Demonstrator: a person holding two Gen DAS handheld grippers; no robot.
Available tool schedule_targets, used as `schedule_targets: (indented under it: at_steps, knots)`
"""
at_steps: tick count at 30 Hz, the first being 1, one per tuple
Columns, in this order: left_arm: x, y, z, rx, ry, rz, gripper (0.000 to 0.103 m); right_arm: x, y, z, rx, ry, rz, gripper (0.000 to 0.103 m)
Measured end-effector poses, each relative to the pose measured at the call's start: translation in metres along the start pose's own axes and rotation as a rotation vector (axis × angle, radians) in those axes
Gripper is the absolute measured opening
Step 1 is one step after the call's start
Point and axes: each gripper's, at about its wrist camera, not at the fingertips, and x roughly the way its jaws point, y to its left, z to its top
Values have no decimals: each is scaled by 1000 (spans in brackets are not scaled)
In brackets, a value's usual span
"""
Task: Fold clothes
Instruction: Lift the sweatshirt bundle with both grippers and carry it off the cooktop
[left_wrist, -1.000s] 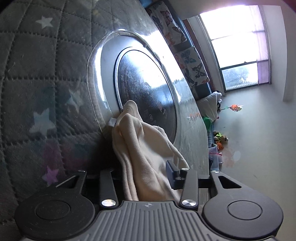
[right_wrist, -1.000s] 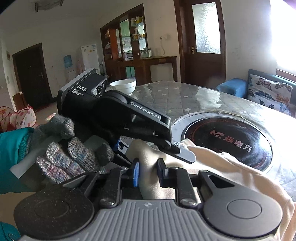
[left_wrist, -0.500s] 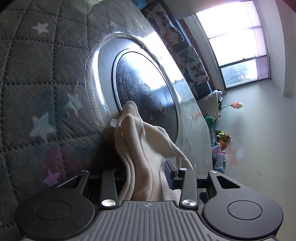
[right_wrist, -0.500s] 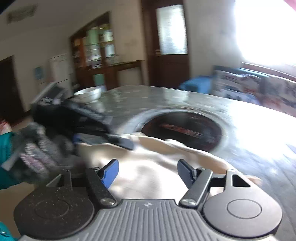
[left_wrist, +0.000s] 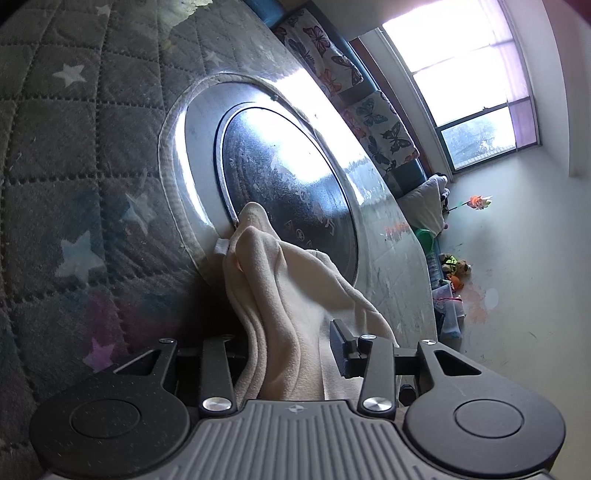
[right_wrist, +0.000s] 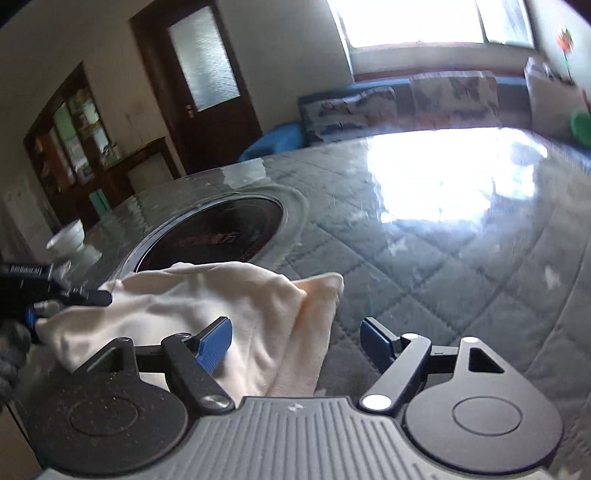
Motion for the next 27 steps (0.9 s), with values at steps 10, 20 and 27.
schedule_targets:
  at_steps: [10, 20, 27]
  knots:
    - [0, 0, 0, 15, -3, 5, 43, 12, -14, 1, 103, 14, 109, 39]
    - [0, 2, 0, 22, -2, -14, 43, 9, -26, 3, 190, 15, 136, 32]
    - [1, 3, 1, 31, -1, -19, 43, 14, -20, 2, 188, 22, 149, 32]
